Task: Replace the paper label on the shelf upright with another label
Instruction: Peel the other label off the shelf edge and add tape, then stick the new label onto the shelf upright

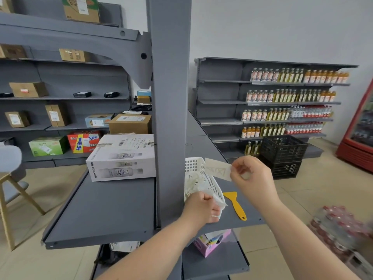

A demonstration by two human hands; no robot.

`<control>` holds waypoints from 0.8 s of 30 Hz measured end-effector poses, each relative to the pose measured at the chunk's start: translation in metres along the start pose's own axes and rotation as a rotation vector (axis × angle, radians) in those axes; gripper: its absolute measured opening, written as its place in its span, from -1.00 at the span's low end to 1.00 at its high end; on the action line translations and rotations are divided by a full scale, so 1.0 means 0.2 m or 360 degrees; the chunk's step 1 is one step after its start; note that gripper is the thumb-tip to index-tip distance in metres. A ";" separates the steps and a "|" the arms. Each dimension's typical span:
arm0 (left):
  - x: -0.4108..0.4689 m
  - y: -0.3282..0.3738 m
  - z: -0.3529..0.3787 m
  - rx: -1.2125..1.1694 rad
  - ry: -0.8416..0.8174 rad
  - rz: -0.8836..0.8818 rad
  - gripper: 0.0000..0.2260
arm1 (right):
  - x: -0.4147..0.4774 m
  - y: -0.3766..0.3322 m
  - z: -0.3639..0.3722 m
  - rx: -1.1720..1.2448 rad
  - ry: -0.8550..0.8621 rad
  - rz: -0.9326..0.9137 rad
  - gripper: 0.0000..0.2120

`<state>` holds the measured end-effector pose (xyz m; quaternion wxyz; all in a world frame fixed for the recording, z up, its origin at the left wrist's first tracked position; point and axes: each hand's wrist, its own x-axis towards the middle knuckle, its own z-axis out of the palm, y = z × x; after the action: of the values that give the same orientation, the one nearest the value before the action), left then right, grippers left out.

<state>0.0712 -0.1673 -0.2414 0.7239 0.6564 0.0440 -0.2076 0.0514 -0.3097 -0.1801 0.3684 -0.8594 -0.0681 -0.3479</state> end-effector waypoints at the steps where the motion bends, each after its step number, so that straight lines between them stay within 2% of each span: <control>1: 0.04 0.00 0.01 0.0011 0.0027 0.0022 -0.80 | 0.00 0.01 0.00 -0.0002 -0.0015 0.0009 -0.90; 3: 0.11 0.00 0.02 -0.0008 0.0103 0.0075 -0.82 | 0.00 0.04 0.01 -0.0010 -0.0044 0.0025 -0.90; 5: 0.14 0.01 0.04 -0.0055 0.0218 0.0105 -0.95 | 0.01 0.07 0.02 -0.0019 -0.0063 0.0040 -0.91; 7: 0.18 0.01 0.03 -0.0007 0.0374 0.0173 -0.87 | 0.01 0.09 0.03 -0.0043 -0.0087 0.0054 -0.91; 10: 0.18 0.04 0.04 -0.0152 0.0345 0.0111 -0.77 | -0.01 0.13 0.06 -0.0046 -0.0096 0.0065 -0.90; 14: 0.09 0.10 0.02 -0.0027 0.0291 0.0248 -0.81 | -0.02 0.15 0.09 0.0005 -0.0084 0.0080 -0.86; 18: -0.03 0.18 0.00 -0.0212 0.0011 0.0222 -0.59 | -0.07 0.09 0.08 -0.0067 -0.0124 -0.0345 -0.94; 19: -0.06 0.20 -0.01 -0.0285 -0.0066 0.0202 -0.59 | -0.08 0.07 0.08 -0.0082 -0.0176 -0.0472 -0.98; 21: -0.13 0.23 -0.02 -0.0384 -0.0182 0.0204 -0.60 | -0.10 0.03 0.09 -0.0143 -0.0233 -0.0661 -0.90; 24: -0.20 0.26 -0.06 -0.0383 -0.0220 0.0336 -0.66 | -0.09 -0.01 0.09 -0.0114 -0.0215 -0.0842 -0.94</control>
<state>0.0555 -0.1441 -0.1806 0.8164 0.5502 -0.0506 -0.1682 0.0470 -0.2947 -0.1992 0.2287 -0.8456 -0.3022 -0.3760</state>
